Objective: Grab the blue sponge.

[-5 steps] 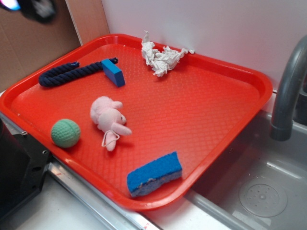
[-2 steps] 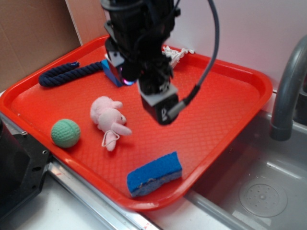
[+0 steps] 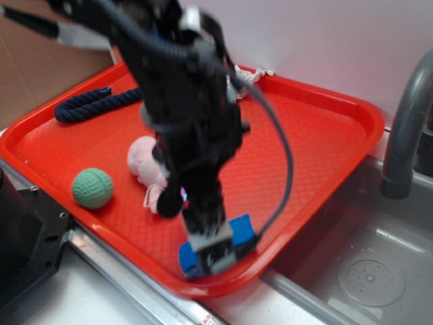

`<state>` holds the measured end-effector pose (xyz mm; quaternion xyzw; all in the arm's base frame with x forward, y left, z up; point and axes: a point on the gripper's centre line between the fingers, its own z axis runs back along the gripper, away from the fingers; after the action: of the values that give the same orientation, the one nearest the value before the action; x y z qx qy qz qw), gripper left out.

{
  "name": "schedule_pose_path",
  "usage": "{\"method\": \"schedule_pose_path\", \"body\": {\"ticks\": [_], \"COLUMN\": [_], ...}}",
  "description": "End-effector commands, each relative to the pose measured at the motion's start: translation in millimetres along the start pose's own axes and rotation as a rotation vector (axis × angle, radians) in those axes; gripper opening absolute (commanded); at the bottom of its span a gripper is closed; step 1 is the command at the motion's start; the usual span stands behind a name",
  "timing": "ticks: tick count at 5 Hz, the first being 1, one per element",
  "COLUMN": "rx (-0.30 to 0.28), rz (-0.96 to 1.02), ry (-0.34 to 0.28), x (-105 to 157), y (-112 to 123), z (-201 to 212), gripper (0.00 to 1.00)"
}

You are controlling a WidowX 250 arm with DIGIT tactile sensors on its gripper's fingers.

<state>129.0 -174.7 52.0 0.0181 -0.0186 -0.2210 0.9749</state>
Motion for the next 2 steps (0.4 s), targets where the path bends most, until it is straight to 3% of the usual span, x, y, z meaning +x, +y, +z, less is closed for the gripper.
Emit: {"method": "schedule_pose_path", "body": {"ticks": [1,2], "rx": [-0.077,-0.117], "rz": [-0.028,-0.003], "ry": [0.042,0.035], "x": [19.6,17.7], "y": [-1.7,10.5], "z": [-19.9,-14.4], "gripper": [0.90,0.00]}}
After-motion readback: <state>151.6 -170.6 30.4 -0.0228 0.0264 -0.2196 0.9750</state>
